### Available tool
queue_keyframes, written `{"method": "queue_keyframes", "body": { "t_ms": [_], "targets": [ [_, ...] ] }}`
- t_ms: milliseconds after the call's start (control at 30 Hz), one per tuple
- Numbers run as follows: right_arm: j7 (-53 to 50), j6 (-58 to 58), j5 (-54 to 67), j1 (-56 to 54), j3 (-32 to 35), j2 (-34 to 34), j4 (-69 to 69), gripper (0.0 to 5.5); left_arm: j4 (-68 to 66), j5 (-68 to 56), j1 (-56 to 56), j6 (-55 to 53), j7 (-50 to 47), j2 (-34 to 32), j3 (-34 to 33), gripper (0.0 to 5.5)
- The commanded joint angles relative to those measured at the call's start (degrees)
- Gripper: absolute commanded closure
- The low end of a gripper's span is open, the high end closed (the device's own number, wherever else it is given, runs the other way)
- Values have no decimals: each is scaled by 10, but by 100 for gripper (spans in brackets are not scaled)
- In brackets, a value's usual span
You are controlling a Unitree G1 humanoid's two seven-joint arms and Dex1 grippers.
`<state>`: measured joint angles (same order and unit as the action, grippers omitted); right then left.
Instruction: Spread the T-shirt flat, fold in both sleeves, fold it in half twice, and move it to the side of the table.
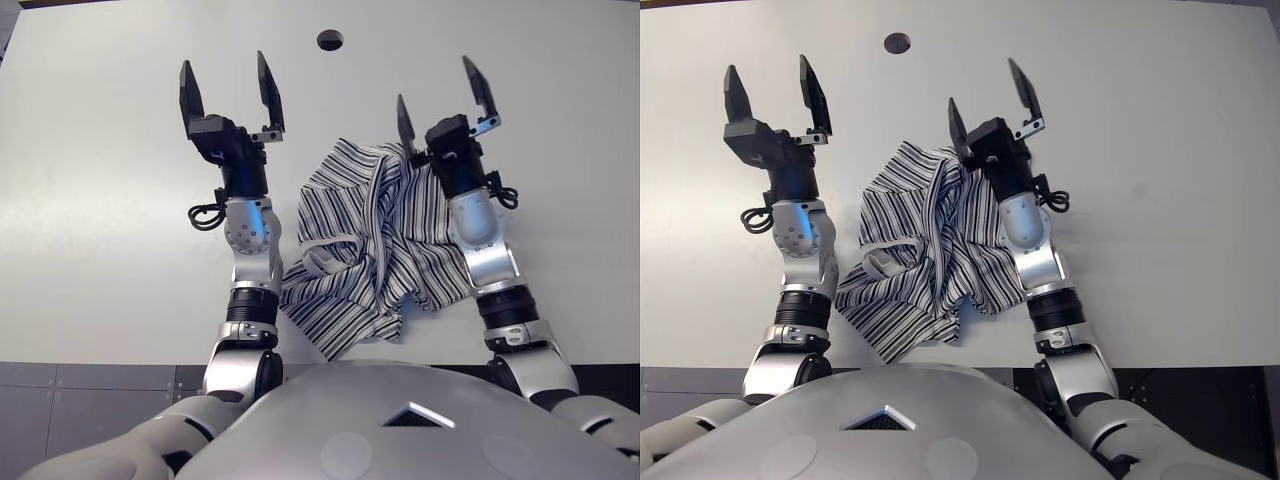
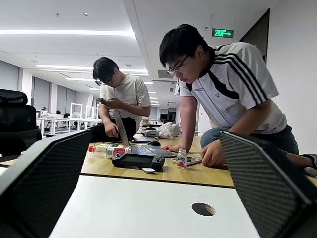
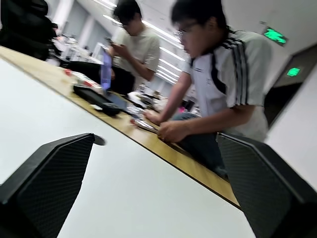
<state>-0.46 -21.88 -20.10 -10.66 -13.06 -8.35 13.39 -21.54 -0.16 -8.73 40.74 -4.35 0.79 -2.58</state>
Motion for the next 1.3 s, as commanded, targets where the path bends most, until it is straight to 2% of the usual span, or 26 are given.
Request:
{"method": "queue_keyframes", "body": {
  "t_ms": [33,467,600,733,833,933,1000,1133,1233,1300],
  "targets": [
    [6,8,-2,-18,-2,-2,8,94,-2,-4,-14,-9,6,2,0,71],
    [-34,-31,35,-23,36,16,38,94,-38,25,-16,6,-2,-2,-1,71],
    [-15,-30,-21,-34,-7,2,25,94,-37,31,-20,8,-6,-5,-5,71],
    [154,-25,-122,-117,-132,-52,18,94,-34,16,-35,9,-12,-14,-28,71],
    [261,-40,-153,-172,-189,-90,48,94,-42,15,-48,12,-12,-14,-33,71],
    [330,-62,-180,-223,-233,-118,136,94,-53,15,-58,15,-9,-7,-29,71],
    [338,-69,-190,-244,-249,-112,198,94,-56,14,-62,16,-7,-6,-28,71],
    [302,-69,-206,-288,-272,-71,335,94,-58,13,-66,16,-5,-3,-25,71],
    [249,-53,-215,-320,-286,-12,448,94,-53,11,-62,16,-3,-3,-23,71],
    [204,-21,-205,-347,-274,17,522,94,-50,10,-60,15,-2,-4,-23,71]
  ]
}}
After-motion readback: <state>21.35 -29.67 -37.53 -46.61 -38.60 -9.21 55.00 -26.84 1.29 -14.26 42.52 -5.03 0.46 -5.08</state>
